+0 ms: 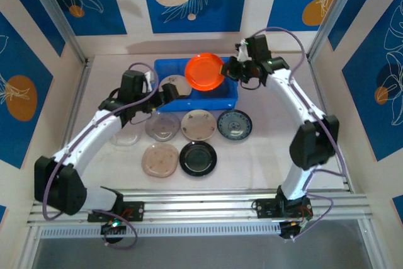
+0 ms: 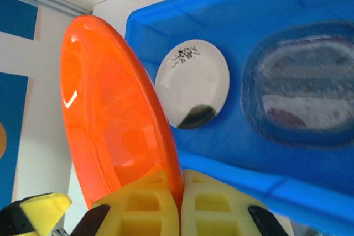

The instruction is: Place the plates into the plastic bin on the countertop

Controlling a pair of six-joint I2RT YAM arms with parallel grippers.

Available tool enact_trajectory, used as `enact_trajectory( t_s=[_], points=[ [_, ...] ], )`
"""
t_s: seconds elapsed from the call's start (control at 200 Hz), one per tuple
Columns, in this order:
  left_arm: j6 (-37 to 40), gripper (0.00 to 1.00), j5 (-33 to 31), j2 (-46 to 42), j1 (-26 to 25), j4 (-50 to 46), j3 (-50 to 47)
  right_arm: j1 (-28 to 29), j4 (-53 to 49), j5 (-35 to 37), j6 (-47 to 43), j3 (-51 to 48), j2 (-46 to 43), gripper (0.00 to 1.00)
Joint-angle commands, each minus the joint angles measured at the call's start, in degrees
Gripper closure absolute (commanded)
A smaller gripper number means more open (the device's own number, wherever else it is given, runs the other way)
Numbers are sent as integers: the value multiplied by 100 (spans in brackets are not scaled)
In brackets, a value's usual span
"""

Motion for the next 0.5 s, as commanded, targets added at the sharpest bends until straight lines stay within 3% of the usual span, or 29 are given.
enact_trajectory(
  t_s=[0.0,0.205,0.495],
  points=[
    [295,8,-142,-404,286,-215,-230,147,-436,-10,-108,959,685,100],
    [381,8,167,-820,811,-247,-599,380,-841,75,-117,2536,2063,100],
    [422,8,299,-811,1060,-144,-815,510,-793,-105,266,3376,3263,100]
  ],
)
